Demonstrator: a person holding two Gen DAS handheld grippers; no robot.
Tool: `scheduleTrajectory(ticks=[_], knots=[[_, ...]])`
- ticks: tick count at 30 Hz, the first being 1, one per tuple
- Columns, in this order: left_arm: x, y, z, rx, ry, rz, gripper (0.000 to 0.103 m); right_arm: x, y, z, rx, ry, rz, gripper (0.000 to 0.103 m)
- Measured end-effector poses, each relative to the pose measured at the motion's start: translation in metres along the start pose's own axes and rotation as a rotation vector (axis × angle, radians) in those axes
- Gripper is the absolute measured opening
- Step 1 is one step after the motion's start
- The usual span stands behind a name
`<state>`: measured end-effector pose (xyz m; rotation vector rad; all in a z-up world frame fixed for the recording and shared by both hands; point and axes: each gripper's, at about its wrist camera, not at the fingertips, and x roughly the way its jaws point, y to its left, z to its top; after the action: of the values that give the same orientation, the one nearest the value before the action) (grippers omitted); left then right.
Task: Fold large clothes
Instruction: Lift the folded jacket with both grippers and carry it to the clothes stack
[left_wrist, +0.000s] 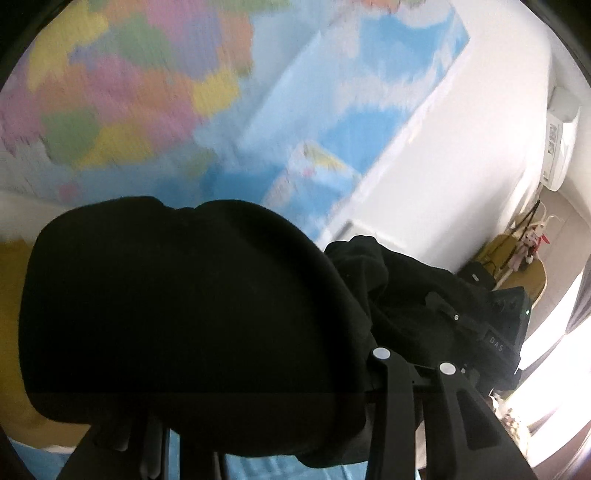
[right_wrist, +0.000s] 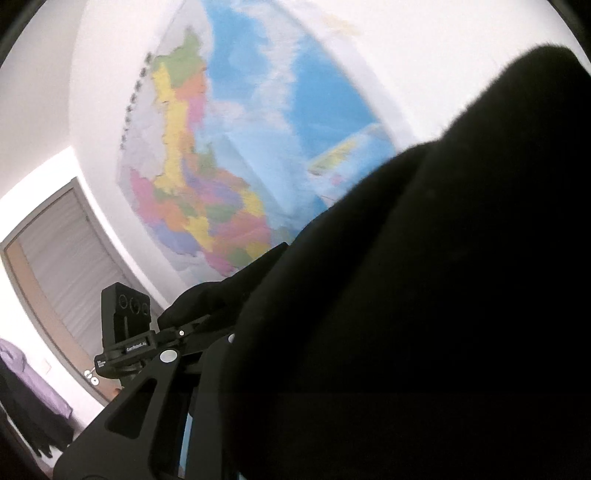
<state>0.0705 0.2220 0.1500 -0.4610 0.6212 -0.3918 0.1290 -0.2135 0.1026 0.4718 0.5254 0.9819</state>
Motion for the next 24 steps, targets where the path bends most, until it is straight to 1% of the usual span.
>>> scheduleTrajectory(ticks=[4,5,8,10,11,14,16,18,20,22,23,24], knots=[[-0.037,0.013,0.029,0.037,-0.062,0.063,0.036,0.042,0.036,0.023,-0.064,-0.006,0.058,0.021],[-0.048,0.019,0.038,0.044,-0.082,0.081,0.036,0.047,0.049,0.021,-0.066,-0.006,0.072,0.021],[-0.076,0.041,0.061,0.047,-0.131,0.141,0.036,0.082,0.076,0.031,-0.087,0.001,0.122,0.021],[-0.096,0.061,0.077,0.055,-0.171,0.192,0.036,0.112,0.096,0.038,-0.114,-0.002,0.157,0.021],[-0.102,0.068,0.083,0.055,-0.183,0.210,0.036,0.123,0.103,0.040,-0.107,-0.001,0.171,0.021],[-0.130,0.107,0.110,0.007,-0.247,0.281,0.036,0.173,0.128,0.049,-0.101,0.001,0.217,0.021],[-0.142,0.125,0.122,-0.003,-0.277,0.317,0.036,0.206,0.150,0.047,-0.125,0.001,0.242,0.021],[-0.161,0.153,0.125,0.003,-0.323,0.352,0.036,0.231,0.166,0.036,-0.156,0.005,0.269,0.021],[-0.179,0.186,0.114,0.000,-0.359,0.372,0.036,0.258,0.177,0.013,-0.163,0.032,0.311,0.021],[-0.188,0.225,0.091,-0.031,-0.370,0.396,0.038,0.288,0.180,-0.020,-0.166,0.112,0.331,0.021],[-0.188,0.253,0.072,-0.071,-0.345,0.419,0.038,0.312,0.178,-0.052,-0.162,0.197,0.325,0.021],[-0.186,0.284,0.051,-0.121,-0.310,0.450,0.038,0.325,0.176,-0.071,-0.163,0.253,0.318,0.021]])
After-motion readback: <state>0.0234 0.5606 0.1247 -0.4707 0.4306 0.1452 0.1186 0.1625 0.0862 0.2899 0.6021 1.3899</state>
